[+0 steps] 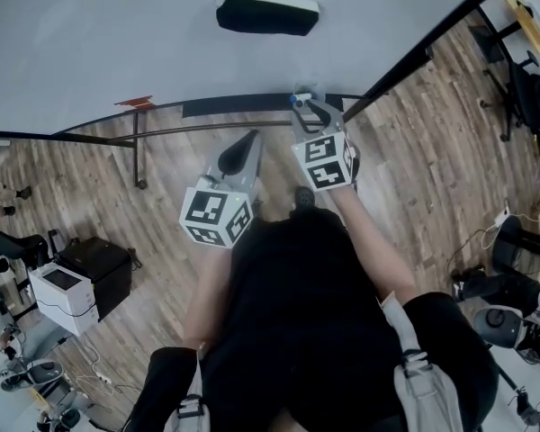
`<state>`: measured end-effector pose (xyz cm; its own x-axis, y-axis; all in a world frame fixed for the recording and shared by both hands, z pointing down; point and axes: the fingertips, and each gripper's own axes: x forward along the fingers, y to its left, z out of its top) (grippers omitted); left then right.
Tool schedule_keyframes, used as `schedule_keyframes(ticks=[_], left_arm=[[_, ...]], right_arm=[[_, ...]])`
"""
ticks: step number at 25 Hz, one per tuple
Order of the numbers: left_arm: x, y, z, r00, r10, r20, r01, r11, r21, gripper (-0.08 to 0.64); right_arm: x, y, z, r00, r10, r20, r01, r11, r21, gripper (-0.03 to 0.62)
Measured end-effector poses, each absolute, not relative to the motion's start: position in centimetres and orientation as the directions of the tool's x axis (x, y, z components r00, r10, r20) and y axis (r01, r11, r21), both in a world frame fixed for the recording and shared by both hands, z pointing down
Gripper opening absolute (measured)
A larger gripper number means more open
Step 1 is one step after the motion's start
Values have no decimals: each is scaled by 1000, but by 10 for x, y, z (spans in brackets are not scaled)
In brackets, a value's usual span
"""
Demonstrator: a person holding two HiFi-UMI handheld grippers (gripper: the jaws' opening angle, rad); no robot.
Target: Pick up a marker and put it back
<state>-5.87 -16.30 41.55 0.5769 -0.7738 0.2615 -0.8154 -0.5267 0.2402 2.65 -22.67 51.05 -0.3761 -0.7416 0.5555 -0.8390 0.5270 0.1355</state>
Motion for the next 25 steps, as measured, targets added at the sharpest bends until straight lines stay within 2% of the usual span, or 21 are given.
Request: schedule_keyframes(ticks=[7,9,25], left_arm=[[-58,-161,418,543,-795,270,-838,-493,233,15],[-58,-162,416,536,-801,267,-842,-488,230,15],[-28,-160,411,525,-809,266,-850,-478,222,15]], right_arm=[[27,-233,515,-391,-726,566,-830,544,125,117],[27,-234,514,-393,-728,561,-827,547,130,94],[54,-228,492,-420,-748,514,-806,568,167,74]])
